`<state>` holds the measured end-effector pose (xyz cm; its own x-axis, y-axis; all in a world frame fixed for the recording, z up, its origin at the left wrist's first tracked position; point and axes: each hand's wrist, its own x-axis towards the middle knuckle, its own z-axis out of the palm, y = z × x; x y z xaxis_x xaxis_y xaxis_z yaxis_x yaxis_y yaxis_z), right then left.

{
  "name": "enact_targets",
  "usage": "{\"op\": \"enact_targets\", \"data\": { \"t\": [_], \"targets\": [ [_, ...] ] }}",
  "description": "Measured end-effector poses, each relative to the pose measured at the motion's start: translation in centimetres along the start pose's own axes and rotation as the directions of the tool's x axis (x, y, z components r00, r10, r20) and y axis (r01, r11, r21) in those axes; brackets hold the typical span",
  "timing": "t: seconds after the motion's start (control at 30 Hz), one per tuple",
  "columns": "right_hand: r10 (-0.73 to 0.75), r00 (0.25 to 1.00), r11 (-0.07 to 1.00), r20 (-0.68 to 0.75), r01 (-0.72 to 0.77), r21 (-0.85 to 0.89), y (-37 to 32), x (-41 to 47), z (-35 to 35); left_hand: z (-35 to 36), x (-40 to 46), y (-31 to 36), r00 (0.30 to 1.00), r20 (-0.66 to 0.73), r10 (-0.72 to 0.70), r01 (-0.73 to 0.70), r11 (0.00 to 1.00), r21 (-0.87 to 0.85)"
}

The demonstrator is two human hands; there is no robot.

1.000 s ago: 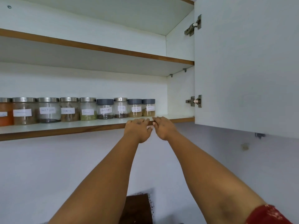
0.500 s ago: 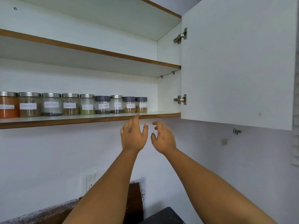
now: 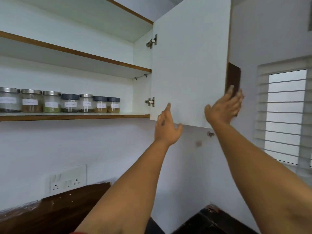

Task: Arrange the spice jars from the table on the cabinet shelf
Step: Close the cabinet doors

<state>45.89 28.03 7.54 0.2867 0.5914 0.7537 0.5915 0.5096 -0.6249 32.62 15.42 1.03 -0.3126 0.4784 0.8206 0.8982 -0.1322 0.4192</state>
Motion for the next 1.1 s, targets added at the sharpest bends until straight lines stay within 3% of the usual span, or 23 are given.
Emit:
{"op": "enact_targets", "data": {
  "t": [0.07, 0.1, 0.13, 0.17, 0.27, 0.4, 0.5, 0.57, 0.7, 0.8, 0.87, 0.93, 1.1],
  "targets": [
    [0.087, 0.95, 0.991, 0.3, -0.114, 0.074, 3.7, 1.8, -0.9, 2.5, 0.2, 2.8, 0.997, 0.079, 0.002, 0.001, 0.999, -0.035],
    [0.084, 0.876, 0.98, 0.475, -0.16, 0.121, 5.2, 2.2, -1.4, 3.8, 0.1, 4.3, 0.994, 0.11, -0.002, 0.007, 0.999, -0.047],
    [0.055, 0.8, 0.966, 0.597, -0.195, 0.171, 6.0, 1.9, -1.4, 4.7, 0.1, 5.3, 0.991, 0.134, -0.014, 0.022, 0.998, -0.056],
    [0.037, 0.772, 0.956, 0.635, -0.213, 0.202, 6.4, 1.6, -1.4, 5.6, 0.1, 6.1, 0.988, 0.151, -0.034, 0.045, 0.996, -0.071],
    [0.006, 0.842, 0.96, 0.539, -0.157, 0.234, 6.2, 0.0, -1.5, 7.1, -0.6, 7.4, 0.982, 0.162, -0.1, 0.128, 0.977, -0.169],
    [-0.046, 0.921, 0.947, 0.387, -0.084, 0.311, 2.8, -4.6, -2.7, 5.9, -1.2, 7.2, 0.98, 0.052, -0.191, 0.197, 0.935, -0.294],
    [-0.218, 0.934, 0.887, 0.283, 0.069, 0.457, -0.5, -9.6, -3.2, 2.6, -1.6, 5.6, 0.97, -0.076, -0.23, 0.182, 0.898, -0.401],
    [-0.365, 0.902, 0.813, 0.231, 0.188, 0.552, -2.6, -12.3, -3.0, -0.2, -2.8, 3.3, 0.962, -0.15, -0.23, 0.147, 0.894, -0.424],
    [-0.532, 0.836, 0.718, 0.136, 0.36, 0.596, -7.9, -16.2, -0.6, -6.3, -5.2, -1.4, 0.938, -0.312, -0.152, 0.096, 0.977, -0.188],
    [-0.613, 0.765, 0.647, 0.197, 0.344, 0.68, -12.3, -19.4, 2.3, -11.0, -4.6, -3.7, 0.893, -0.449, -0.029, 0.063, 0.996, 0.06],
    [-0.696, 0.693, 0.568, 0.191, 0.368, 0.736, -14.9, -21.1, 4.3, -13.7, -4.0, -5.1, 0.885, -0.461, 0.063, 0.035, 0.979, 0.201],
    [-0.73, 0.666, 0.54, 0.154, 0.424, 0.727, -17.2, -22.6, 6.4, -15.8, -3.7, -6.8, 0.901, -0.425, 0.088, 0.051, 0.951, 0.305],
    [-0.737, 0.644, 0.591, 0.205, 0.468, 0.656, -22.8, -26.4, 11.8, -19.7, -2.6, -13.3, 0.903, -0.429, -0.008, 0.199, 0.893, 0.403]
  ]
}}
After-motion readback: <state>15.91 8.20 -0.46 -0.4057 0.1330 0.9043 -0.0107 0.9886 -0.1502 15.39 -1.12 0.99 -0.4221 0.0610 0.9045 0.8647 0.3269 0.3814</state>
